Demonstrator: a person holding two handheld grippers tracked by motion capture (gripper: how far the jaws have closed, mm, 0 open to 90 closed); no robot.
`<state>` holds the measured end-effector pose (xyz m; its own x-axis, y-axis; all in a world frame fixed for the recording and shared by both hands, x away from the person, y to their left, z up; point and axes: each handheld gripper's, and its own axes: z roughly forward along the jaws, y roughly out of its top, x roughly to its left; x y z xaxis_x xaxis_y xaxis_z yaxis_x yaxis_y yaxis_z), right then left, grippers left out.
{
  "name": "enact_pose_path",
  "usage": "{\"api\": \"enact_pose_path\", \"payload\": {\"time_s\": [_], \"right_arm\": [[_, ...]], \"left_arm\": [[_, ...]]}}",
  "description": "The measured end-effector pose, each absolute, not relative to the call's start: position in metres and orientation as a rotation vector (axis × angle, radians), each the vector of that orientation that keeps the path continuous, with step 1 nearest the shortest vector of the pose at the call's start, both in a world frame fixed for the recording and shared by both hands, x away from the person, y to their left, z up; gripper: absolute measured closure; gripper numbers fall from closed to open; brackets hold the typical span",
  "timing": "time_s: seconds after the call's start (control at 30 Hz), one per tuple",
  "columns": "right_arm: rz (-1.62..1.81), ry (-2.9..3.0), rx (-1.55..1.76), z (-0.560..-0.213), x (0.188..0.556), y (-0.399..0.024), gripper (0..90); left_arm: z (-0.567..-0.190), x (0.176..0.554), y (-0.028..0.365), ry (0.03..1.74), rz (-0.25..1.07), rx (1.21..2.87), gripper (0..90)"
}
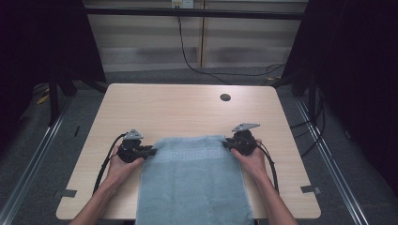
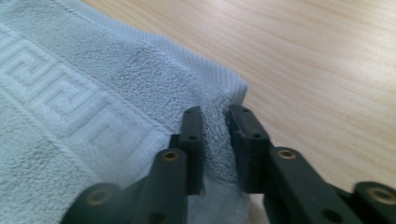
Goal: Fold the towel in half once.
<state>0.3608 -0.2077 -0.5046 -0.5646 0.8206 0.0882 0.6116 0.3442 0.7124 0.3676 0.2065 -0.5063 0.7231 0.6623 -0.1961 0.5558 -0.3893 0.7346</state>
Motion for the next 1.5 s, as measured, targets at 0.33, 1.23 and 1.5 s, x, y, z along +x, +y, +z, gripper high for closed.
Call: {"api": "enact_pose_path", "payload": {"time_s": [0.33,1.23,1.5], "right_arm": [[1.159,2.319,1.327,-0.498,0.359,-0.216,83.5],[1.396,2.237,1.272,-0.454,0.354,-0.228,84.4],[1.448,2.172,1.213,-0.412,0.362,-0.235,84.4]], "left_arm": [[-0.493,0.367,0.209,0.898,0.127,2.011,84.1],[-0.453,0.373,0.214,0.840,0.104,1.871,84.8],[-0.414,0.387,0.212,0.809,0.173,1.837,85.0]]}}
